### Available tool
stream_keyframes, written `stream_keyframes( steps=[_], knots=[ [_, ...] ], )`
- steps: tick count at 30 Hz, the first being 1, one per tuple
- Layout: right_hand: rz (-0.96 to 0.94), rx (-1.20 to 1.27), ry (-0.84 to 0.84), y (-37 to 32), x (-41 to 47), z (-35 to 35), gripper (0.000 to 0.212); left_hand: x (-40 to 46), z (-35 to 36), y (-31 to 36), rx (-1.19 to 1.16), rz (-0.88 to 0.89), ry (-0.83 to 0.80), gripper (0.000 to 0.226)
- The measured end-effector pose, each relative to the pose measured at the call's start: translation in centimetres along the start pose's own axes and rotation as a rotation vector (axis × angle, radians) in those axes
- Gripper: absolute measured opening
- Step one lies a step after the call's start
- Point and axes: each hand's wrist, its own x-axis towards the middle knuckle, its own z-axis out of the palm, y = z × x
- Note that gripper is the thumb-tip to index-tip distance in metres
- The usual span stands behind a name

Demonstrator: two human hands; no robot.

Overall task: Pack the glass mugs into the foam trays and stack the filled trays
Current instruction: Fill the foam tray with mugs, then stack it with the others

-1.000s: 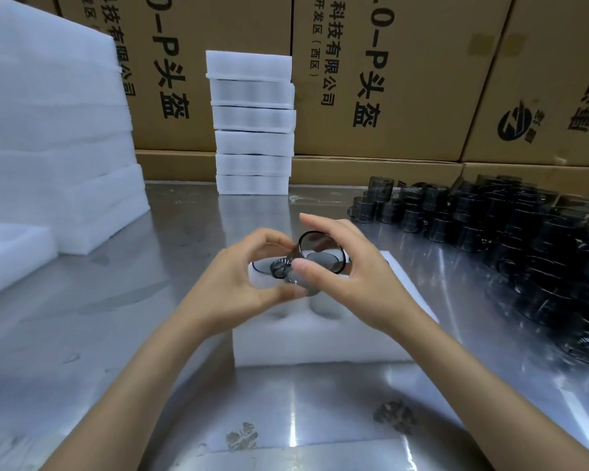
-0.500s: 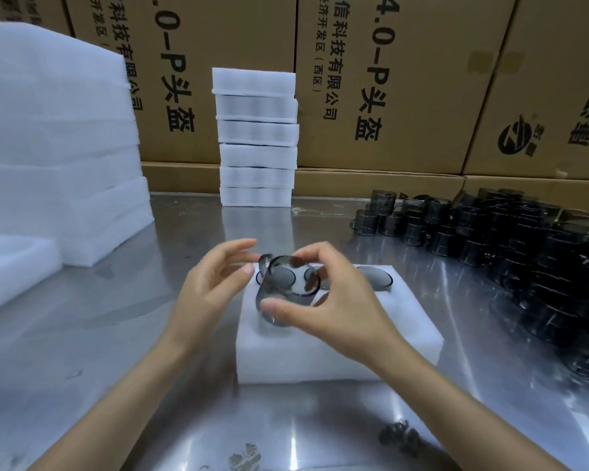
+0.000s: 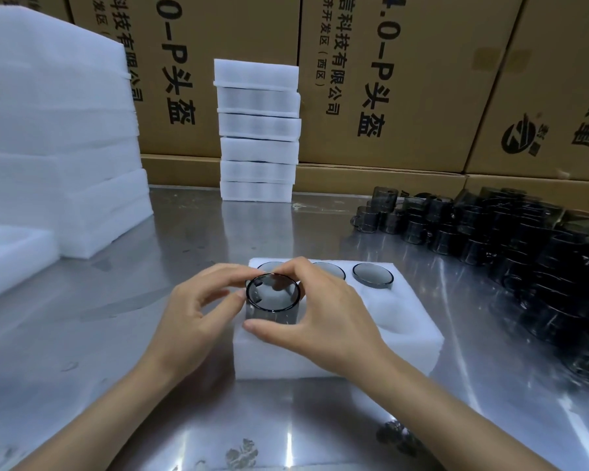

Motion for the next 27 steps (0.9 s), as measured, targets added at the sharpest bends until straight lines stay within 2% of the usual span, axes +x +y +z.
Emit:
stream_keyframes(
  steps=[8,13,19,27],
  knots=[
    [0.013,-0.047,-0.016,0.0,-0.1,0.3,0.061,-0.7,-0.4,0.4,0.019,0.001,-0.072,0.044],
    [-0.078,-0.129,-0.024,0.1,-0.9,-0.3,0.087,-1.7,-1.4,0.8,0.224,0.2,-0.093,0.046],
    [-0.217,-0.416,-0.213,0.6,-2.3,-0.3,0.069,-2.6,-1.8,0.9,0.464,0.302,-0.115,0.04],
    [-0.219,-0.461,-0.226,0.3,-2.2,0.3,0.068,-2.2,-1.1,1.6,0.553,0.297,-0.08,0.038]
  ],
)
